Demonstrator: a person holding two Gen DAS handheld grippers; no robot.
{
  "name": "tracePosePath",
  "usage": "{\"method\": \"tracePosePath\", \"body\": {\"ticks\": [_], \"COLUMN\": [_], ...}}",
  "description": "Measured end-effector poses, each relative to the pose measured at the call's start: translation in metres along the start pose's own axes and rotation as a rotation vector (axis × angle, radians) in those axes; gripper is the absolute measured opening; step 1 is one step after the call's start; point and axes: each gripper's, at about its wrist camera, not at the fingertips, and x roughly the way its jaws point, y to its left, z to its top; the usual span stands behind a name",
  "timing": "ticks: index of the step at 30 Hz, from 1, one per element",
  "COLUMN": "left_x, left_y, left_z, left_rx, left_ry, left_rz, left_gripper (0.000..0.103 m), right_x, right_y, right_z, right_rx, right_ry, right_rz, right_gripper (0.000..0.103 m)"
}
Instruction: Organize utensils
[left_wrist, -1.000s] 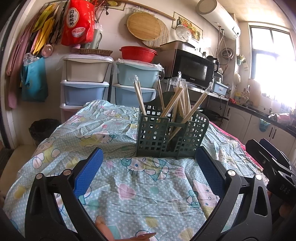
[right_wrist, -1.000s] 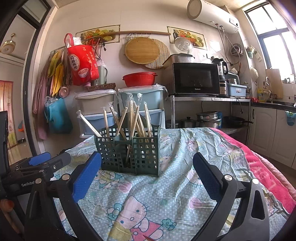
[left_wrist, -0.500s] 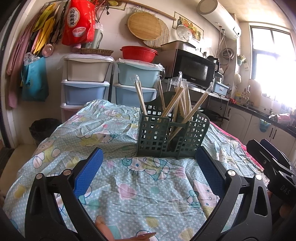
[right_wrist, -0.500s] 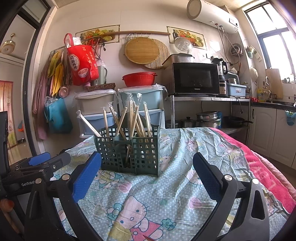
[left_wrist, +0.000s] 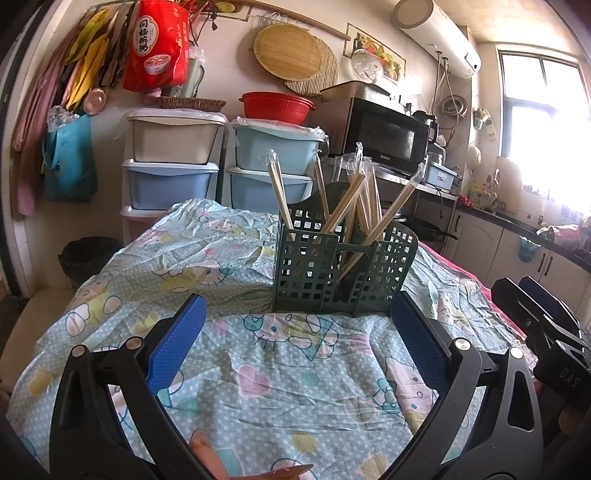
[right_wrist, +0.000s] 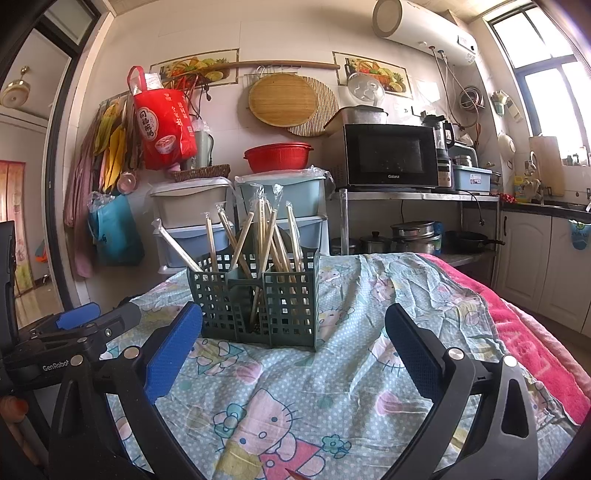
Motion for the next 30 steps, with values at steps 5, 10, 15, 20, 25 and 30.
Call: {"method": "tracePosePath", "body": {"ticks": [5,10,15,20,25,30], "left_x": [0.000,0.001,0.004,0.007,0.036,0.100], "left_y": [0.000,-0.001,-0.002,0.007,0.057,0.112], "left_z": [0.000,-0.001,-0.002,0.002,0.026,0.025], "left_rx": [0.000,-0.002,-0.003,-0.031,-0.083,-0.088], "left_ry": [-0.001,0.004,0.017,0.058,0.226,0.434], "left_rz": [0.002,0.004,0.056,0.087,0.182,0.337], "left_gripper": [0.092,0.092,0.092,0.092,0.092,0.092], "right_x": [0.000,0.000,0.002,0.005,0.033,0.121], "right_y": [0.000,0.000,-0.001,-0.010,-0.059,-0.129], "right_z": [0.000,0.000,0.001,0.005,0.024,0.022], "right_rx": [0.001,0.002,0.007,0.026,0.095,0.048], "right_ry": [-0.001,-0.001,0.004,0.024,0.133,0.501], "right_rz": [-0.001,-0.004,-0.010,-0.040,-0.137,-0.340], "right_gripper": [0.096,0.096,0.096,0.096,0.096,0.096]}}
